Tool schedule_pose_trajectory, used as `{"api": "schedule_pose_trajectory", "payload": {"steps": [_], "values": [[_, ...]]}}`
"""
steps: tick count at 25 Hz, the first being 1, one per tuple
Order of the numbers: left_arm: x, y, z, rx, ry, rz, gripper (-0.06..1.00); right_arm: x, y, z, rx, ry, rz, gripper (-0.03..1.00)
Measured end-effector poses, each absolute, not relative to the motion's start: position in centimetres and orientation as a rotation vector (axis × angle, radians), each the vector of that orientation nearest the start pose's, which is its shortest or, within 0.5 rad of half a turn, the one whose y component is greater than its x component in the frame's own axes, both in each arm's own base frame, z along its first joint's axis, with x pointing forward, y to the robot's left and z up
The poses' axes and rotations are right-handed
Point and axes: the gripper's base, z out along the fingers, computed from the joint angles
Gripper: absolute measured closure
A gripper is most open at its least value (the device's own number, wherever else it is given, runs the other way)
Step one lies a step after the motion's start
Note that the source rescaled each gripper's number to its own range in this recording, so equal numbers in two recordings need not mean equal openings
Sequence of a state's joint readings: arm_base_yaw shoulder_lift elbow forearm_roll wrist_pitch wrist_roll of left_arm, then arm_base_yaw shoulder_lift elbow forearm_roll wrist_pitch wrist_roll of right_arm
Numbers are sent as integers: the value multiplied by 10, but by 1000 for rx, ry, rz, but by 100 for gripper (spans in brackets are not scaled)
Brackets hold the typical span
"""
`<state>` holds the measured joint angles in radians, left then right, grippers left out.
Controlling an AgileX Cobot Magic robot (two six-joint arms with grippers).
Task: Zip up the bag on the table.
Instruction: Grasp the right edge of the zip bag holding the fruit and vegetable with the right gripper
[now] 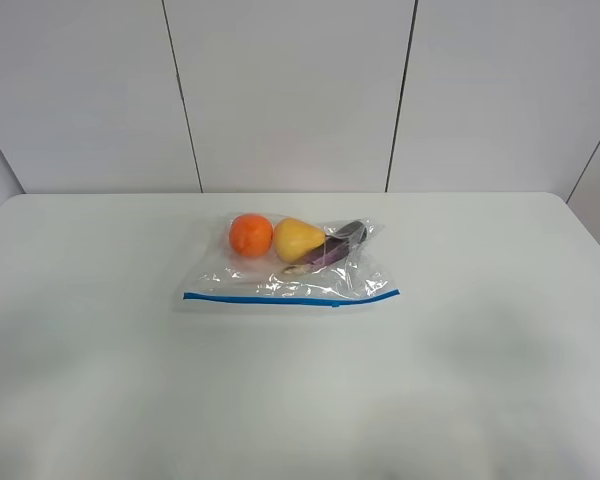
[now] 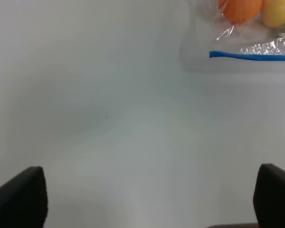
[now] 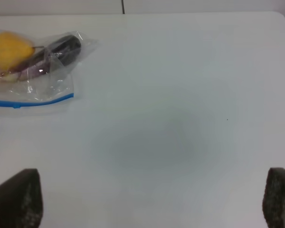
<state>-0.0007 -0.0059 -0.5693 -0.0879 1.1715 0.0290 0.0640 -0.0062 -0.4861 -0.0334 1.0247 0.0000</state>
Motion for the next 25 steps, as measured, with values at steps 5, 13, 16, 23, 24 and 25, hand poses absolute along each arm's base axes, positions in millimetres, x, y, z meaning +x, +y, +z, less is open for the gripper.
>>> {"api": "schedule_pose_trajectory", "payload": {"steps": [5,13,16,23,24,25], "values": [[-19,-7,287,45,2077,-88,-6,-3,-3,276,-64,2015,1,-3],[-19,-7,287,45,2077,-88,-6,3,-2,299,-67,1918,12,-3],[-19,-7,287,45,2077,-88,-6,28,1,320,-68,1948,34,-3],[-19,-7,287,45,2077,-88,-6,131,13,338,-59,2275,100,-3],[-19,-7,287,45,2077,-88,-6,149,14,336,-57,2327,103,-3],[-19,-7,287,45,2077,-88,-6,165,16,336,-54,2362,109,-3]]}}
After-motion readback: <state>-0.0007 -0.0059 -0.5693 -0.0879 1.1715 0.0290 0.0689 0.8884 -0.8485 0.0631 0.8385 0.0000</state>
